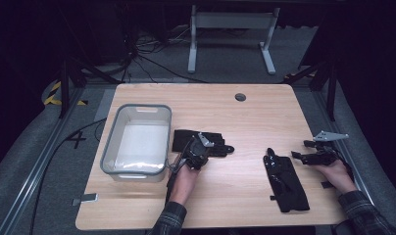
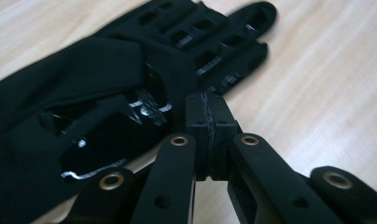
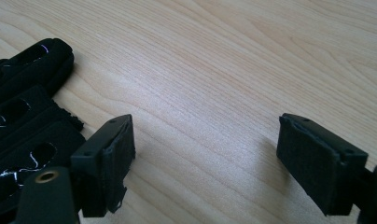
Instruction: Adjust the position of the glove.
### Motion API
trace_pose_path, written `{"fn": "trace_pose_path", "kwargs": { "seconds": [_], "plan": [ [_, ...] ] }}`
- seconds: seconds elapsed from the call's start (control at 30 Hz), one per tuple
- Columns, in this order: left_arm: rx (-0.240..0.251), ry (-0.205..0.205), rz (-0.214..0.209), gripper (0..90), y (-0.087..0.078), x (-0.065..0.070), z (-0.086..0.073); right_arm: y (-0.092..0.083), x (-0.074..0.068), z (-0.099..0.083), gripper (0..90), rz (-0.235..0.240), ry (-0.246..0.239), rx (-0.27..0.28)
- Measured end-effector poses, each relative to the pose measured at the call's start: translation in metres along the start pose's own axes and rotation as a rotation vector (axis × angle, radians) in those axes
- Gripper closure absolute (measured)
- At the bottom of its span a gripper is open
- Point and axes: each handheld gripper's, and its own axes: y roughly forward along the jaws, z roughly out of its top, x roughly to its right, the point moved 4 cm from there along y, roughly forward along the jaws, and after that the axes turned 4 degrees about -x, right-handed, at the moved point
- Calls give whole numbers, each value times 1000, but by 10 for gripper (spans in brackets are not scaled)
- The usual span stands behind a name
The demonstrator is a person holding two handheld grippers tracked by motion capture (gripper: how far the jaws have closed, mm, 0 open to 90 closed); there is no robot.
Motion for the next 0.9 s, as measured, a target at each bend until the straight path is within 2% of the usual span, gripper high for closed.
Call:
{"fn": "trace_pose_path", "kwargs": {
  "seconds": [0.17,0.27,0.4,0.57,0.9],
  "plan": [
    [-13,3,33,896,7,-5,6,0,0,0,199,0,0,0],
    [-37,7,29,897,15,-4,7,0,0,0,198,0,0,0],
    [-36,17,16,897,19,1,9,0,0,0,199,0,0,0],
    [-31,46,-26,897,22,16,15,0,0,0,195,-1,0,-1],
    [-9,120,-155,897,35,64,33,0,0,0,194,0,0,-2]
  ]
}}
